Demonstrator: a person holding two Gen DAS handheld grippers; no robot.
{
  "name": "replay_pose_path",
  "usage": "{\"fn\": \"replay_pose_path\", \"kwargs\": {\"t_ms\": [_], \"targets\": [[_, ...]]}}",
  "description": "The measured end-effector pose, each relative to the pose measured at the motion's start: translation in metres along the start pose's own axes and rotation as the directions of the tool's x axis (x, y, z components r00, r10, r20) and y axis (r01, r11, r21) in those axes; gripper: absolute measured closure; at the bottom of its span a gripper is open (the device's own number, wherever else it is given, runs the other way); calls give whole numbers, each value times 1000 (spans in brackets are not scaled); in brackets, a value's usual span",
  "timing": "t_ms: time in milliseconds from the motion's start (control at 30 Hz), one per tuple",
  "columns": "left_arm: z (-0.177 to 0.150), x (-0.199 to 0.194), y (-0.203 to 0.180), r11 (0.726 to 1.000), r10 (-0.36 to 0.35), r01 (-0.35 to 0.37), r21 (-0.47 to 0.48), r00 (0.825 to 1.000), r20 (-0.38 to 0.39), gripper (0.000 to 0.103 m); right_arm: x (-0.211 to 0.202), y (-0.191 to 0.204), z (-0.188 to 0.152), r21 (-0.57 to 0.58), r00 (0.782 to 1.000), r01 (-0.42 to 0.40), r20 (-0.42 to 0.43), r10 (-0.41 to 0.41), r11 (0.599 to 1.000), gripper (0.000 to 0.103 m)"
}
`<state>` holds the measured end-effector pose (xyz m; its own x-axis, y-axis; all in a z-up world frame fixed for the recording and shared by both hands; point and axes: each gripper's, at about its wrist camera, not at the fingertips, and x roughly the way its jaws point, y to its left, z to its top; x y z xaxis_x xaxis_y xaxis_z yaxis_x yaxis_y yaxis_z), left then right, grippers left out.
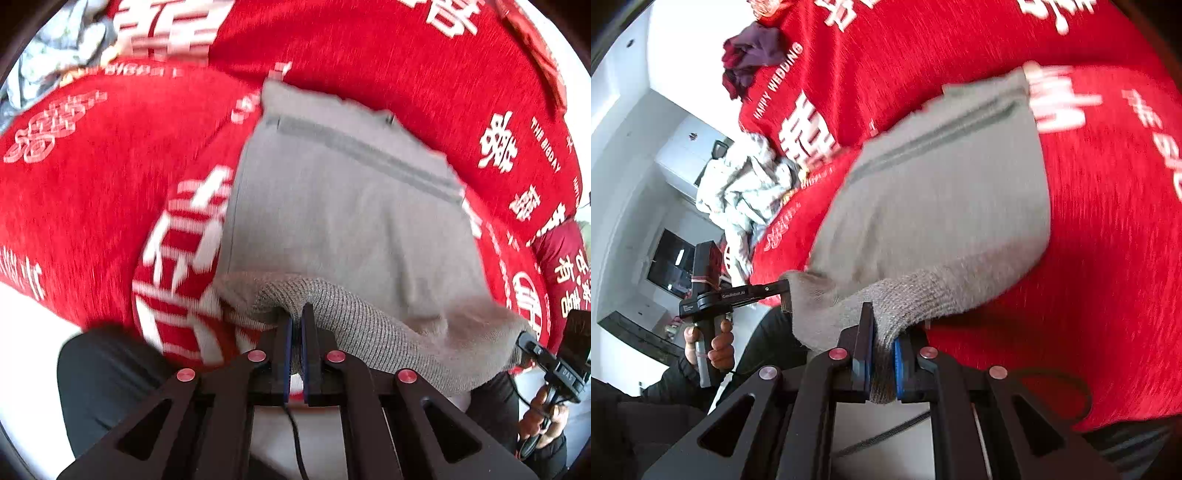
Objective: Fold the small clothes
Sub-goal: 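Grasp the grey sweater's hem edge with both grippers side by side, then lift the held hem with both grippers and fold it toward the collar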
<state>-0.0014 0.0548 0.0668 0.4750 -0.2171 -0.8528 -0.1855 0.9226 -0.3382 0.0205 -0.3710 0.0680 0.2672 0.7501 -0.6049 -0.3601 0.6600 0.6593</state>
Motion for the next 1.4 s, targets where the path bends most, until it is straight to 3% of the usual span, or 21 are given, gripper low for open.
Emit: {"fn": "replay_pose_path", "kwargs": {"t_ms": [333, 667, 1033, 1200, 1300, 1400], "targets": [[66, -29, -18, 999, -45, 46, -1, 983, 179, 98, -16, 36, 64, -91, 989, 53, 139, -40, 994, 93], [165, 7, -38, 1000, -29, 29, 5, 977, 213, 98, 15, 22, 163, -68, 975, 118, 197, -102, 991, 94], [293, 128, -51, 998, 44, -37, -50, 987, 152, 98, 97, -58, 276, 70, 962, 188, 186, -198, 980, 94], [314, 180, -40, 992, 102, -93, -88, 989, 104, 98, 143, -103, 308, 109, 959, 245, 121, -257, 963, 94], [319, 215, -28, 981, 173, -170, -95, 985, 22, 98, 173, -126, 314, 111, 949, 308, 33, -313, 945, 92], [321, 225, -19, 985, 135, -137, -101, 990, -27, 98, 189, -135, 307, 72, 929, 370, -14, -370, 926, 90]]}}
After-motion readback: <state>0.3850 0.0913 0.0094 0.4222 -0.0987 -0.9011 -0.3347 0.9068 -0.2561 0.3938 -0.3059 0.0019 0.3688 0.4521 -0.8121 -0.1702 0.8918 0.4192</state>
